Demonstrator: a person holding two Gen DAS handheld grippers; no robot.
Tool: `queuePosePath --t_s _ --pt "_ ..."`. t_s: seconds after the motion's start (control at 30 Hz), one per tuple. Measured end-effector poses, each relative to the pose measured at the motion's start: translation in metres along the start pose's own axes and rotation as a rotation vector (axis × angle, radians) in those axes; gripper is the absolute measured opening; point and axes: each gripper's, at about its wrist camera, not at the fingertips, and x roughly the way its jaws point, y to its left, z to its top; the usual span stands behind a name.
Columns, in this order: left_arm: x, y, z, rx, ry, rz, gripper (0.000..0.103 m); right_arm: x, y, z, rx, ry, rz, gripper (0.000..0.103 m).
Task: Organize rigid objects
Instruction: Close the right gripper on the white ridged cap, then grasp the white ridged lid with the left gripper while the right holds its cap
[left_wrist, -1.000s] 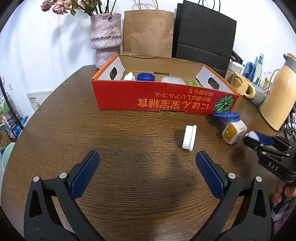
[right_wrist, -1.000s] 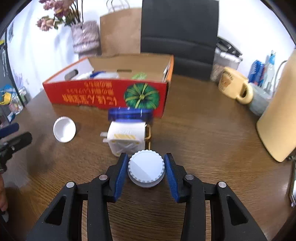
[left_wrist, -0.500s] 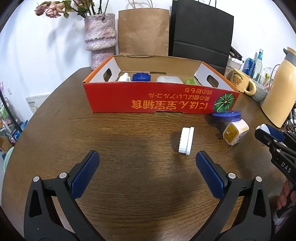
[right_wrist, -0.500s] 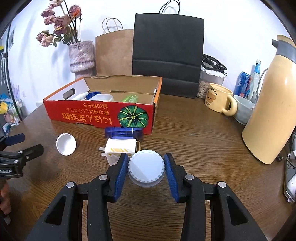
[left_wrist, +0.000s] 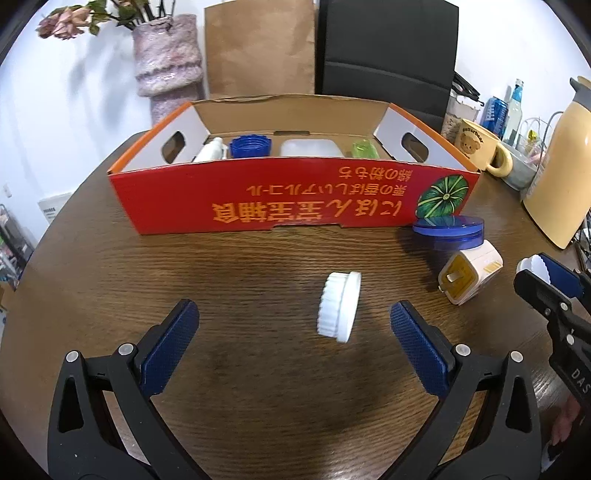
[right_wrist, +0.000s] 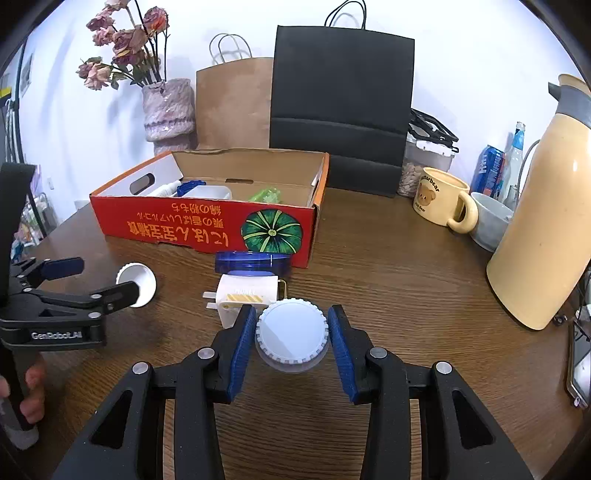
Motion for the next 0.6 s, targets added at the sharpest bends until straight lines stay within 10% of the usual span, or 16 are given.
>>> queuePosePath --t_s 0.3,0.6 --pt "0.011 -0.01 0.006 0.021 0.023 -0.034 0.078 0.003 0.002 0.0 -0.008 0.012 0.014 0.045" --pt "0.01 -0.006 0.004 0.004 0.03 -0.081 0.011 0.004 0.001 0.0 -0.002 0.019 0.016 0.045"
